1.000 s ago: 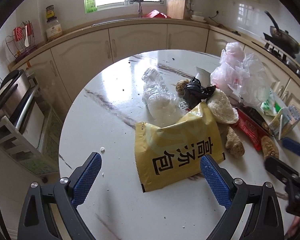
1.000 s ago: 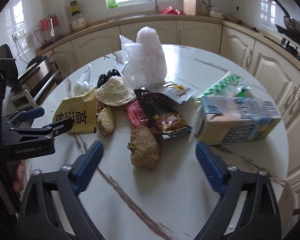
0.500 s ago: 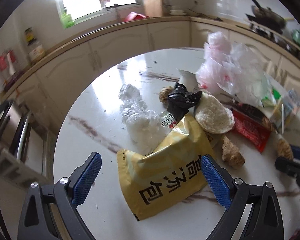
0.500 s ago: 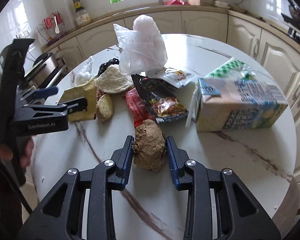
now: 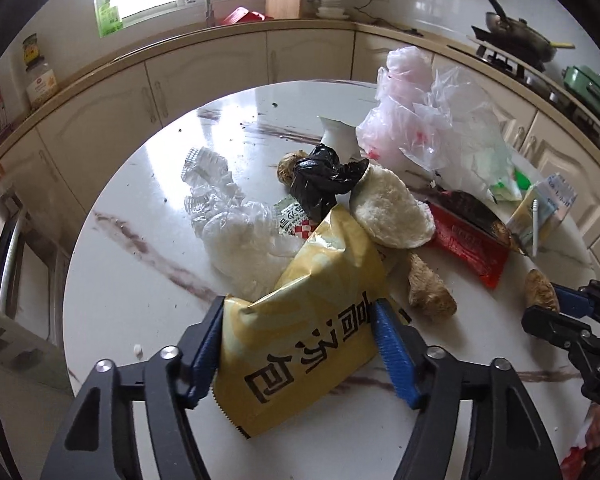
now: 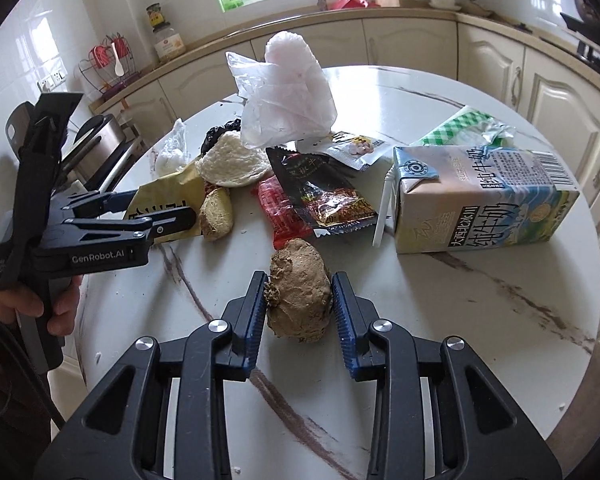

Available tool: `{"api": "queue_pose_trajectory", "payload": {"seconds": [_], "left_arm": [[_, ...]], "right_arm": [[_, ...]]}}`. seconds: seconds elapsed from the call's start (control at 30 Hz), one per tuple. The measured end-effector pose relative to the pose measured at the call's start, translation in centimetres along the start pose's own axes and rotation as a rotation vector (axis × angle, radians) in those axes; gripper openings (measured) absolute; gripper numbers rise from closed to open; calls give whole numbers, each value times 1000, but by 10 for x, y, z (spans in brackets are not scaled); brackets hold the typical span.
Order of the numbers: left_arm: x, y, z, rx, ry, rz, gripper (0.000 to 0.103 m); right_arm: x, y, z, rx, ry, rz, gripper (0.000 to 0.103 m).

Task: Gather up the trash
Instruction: 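Grasp the yellow snack bag with the left gripper while the right grasps the ginger lump, then carry both items to the blue bin and open both grippers over it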

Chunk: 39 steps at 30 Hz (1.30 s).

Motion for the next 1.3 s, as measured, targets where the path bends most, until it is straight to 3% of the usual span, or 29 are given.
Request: {"api": "queue_pose_trajectory", "payload": {"seconds": [0.17, 0.37, 0.87, 1.03, 1.3], "left_arm": [[16, 5, 13, 72, -16, 9, 36], [46, -1, 41, 149, -58, 39, 23], [141, -16, 102, 232, -192, 125, 21], [181, 11, 138, 285, -234, 96, 21], [230, 90, 246, 414, -203, -52, 21]], "right_arm": [[2, 2, 3, -6, -1, -7, 31], [7, 6, 10, -13, -11, -20, 31], [51, 45, 23, 21, -100, -77, 31], [56, 95, 32, 98, -97, -121, 31], [26, 221, 72, 282, -11, -272, 31]]}}
Point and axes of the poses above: each gripper's, at about its wrist camera, not at the fingertips, and x roughly against the way its jaws point, y to its left, z to its underside, the point moved 4 cm from there along -x, roughly the way its jaws point, and after that the axes turned 11 degrees about -x, right-handed, at the moved point
